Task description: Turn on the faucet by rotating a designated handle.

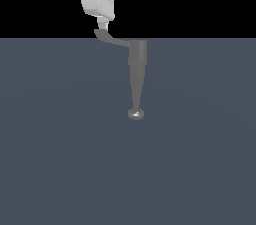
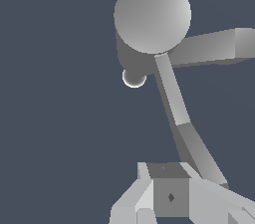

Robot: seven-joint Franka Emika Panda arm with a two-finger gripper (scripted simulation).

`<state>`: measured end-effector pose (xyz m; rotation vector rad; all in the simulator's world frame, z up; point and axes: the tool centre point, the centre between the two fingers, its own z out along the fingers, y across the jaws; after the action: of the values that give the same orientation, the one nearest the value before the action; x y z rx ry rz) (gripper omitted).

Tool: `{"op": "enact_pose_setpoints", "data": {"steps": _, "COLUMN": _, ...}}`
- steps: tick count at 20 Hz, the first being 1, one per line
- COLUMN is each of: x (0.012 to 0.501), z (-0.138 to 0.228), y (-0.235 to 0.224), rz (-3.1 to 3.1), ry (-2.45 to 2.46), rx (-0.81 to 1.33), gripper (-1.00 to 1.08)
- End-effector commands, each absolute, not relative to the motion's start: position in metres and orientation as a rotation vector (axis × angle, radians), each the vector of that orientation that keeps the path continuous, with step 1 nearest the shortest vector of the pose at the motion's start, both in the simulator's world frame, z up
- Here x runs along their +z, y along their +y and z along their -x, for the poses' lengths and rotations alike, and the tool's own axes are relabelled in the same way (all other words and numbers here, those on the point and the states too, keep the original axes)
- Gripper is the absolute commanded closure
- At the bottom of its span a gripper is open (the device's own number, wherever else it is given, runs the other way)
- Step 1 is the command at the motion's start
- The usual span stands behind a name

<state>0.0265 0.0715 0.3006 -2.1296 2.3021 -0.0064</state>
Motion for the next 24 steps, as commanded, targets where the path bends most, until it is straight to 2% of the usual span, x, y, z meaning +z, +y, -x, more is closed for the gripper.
{"op": "enact_pose_setpoints", "data": {"steps": 1, "x": 0.299, "z": -0.017, "y": 0.072, "rz": 2.134, "ry": 2.305, "rx": 0.0, "gripper": 1.08}}
{"op": "enact_pose_setpoints", "data": {"steps": 12, "x": 0.299, "z": 0.013, "y": 0.074, "rz": 2.134, "ry": 2.305, "rx": 0.0, "gripper": 1.08}}
{"op": "enact_pose_setpoints", "data": {"steps": 13, "x": 0.301, "z": 0.008, "y": 0.073, "rz": 2.128, "ry": 2.303, "rx": -0.008, "gripper": 1.08}}
{"op": "enact_pose_setpoints", "data": {"steps": 24, "x": 0.3, "z": 0.04, "y": 0.047, "rz": 2.131, "ry": 2.304, "rx": -0.004, "gripper": 1.08}}
